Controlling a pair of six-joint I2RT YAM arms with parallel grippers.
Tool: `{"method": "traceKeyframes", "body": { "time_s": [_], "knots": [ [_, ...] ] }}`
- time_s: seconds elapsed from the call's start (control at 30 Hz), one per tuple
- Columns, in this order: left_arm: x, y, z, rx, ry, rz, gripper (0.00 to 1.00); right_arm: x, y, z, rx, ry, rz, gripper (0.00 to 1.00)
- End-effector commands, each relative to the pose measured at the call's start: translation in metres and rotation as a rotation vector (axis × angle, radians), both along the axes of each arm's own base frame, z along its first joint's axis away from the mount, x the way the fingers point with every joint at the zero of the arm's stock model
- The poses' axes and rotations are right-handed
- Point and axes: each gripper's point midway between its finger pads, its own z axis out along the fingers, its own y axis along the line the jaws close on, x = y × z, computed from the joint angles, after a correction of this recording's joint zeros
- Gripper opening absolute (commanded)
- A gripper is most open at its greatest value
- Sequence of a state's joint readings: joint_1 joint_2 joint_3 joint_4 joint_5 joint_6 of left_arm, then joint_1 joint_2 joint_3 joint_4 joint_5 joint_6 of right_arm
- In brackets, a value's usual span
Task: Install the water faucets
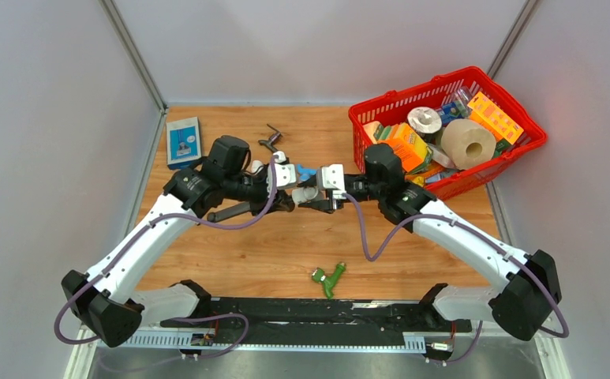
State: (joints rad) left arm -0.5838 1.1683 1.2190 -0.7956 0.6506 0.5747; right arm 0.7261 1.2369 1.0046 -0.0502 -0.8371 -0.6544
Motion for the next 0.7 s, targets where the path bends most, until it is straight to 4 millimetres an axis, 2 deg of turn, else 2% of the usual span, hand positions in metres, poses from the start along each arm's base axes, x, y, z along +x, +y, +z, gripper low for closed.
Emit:
{"method": "traceKeyframes", "body": {
  "time_s": [0.0, 0.03, 0.07, 0.1, 0.13, 0.17, 0.2, 0.23, 0.27, 0.3, 0.33, 0.37, 0.4, 0.43, 0.47, 0.5, 0.53, 0.57, 0.6, 0.63, 0.67],
  "knots": [
    [0.016, 0.001, 0.032, -0.012, -0.225, 0.081, 0.0, 0.002, 0.01, 0.017, 0.029, 0.142, -0.021, 0.18],
    [0.017, -0.005, 0.036, -0.017, -0.272, 0.086, 0.0, 0.007, 0.012, 0.018, 0.036, 0.187, -0.055, 0.09],
    [0.024, 0.005, 0.033, 0.021, -0.325, 0.155, 0.0, 0.011, 0.013, 0.014, 0.034, 0.26, -0.087, 0.05],
    [0.025, -0.001, 0.038, 0.013, -0.383, 0.165, 0.0, 0.017, 0.016, 0.015, 0.05, 0.323, -0.121, 0.04],
    [0.033, 0.007, 0.045, 0.017, -0.455, 0.238, 0.0, 0.023, 0.017, 0.014, 0.066, 0.39, -0.164, 0.04],
    [0.029, 0.006, 0.038, 0.039, -0.492, 0.236, 0.0, 0.027, 0.019, 0.013, 0.087, 0.478, -0.203, 0.03],
    [0.036, 0.013, 0.049, 0.033, -0.564, 0.304, 0.0, 0.032, 0.019, 0.009, 0.107, 0.568, -0.241, 0.03],
    [0.031, 0.012, 0.045, 0.054, -0.605, 0.293, 0.0, 0.037, 0.02, 0.005, 0.127, 0.663, -0.269, 0.03],
    [0.037, 0.021, 0.057, 0.062, -0.686, 0.356, 0.0, 0.041, 0.021, -0.002, 0.139, 0.747, -0.288, 0.02],
    [0.036, 0.025, 0.051, 0.106, -0.727, 0.38, 0.0, 0.044, 0.022, -0.006, 0.158, 0.839, -0.296, 0.02],
    [0.035, 0.024, 0.059, 0.103, -0.783, 0.382, 0.0, 0.043, 0.024, -0.012, 0.167, 0.926, -0.287, 0.01],
    [0.034, 0.03, 0.054, 0.146, -0.825, 0.411, 0.0, 0.045, 0.026, -0.018, 0.176, 1.001, -0.286, 0.01],
    [0.03, 0.025, 0.058, 0.154, -0.884, 0.388, 0.0, 0.042, 0.028, -0.026, 0.175, 1.087, -0.269, 0.01],
    [0.031, 0.032, 0.051, 0.199, -0.915, 0.423, 0.0, 0.041, 0.03, -0.032, 0.174, 1.167, -0.261, 0.0],
    [0.029, 0.028, 0.056, 0.197, -0.964, 0.413, 0.0, 0.04, 0.032, -0.034, 0.178, 1.239, -0.25, 0.0],
    [0.029, 0.033, 0.044, 0.246, -0.983, 0.429, 0.0, 0.04, 0.034, -0.038, 0.178, 1.299, -0.246, 0.0],
    [0.028, 0.03, 0.049, 0.242, -1.025, 0.429, 0.0, 0.039, 0.035, -0.043, 0.178, 1.356, -0.245, 0.0],
    [0.027, 0.033, 0.037, 0.284, -1.042, 0.429, 0.0, 0.039, 0.036, -0.045, 0.183, 1.393, -0.24, 0.0],
    [0.026, 0.03, 0.038, 0.288, -1.078, 0.42, 0.0, 0.039, 0.037, -0.048, 0.189, 1.42, -0.238, 0.0],
    [0.026, 0.032, 0.028, 0.332, -1.087, 0.411, 0.0, 0.041, 0.038, -0.048, 0.203, 1.428, -0.24, 0.0],
    [0.026, 0.03, 0.033, 0.313, -1.099, 0.419, 0.0, 0.044, 0.038, -0.045, 0.215, 1.421, -0.251, 0.0]
  ]
}}
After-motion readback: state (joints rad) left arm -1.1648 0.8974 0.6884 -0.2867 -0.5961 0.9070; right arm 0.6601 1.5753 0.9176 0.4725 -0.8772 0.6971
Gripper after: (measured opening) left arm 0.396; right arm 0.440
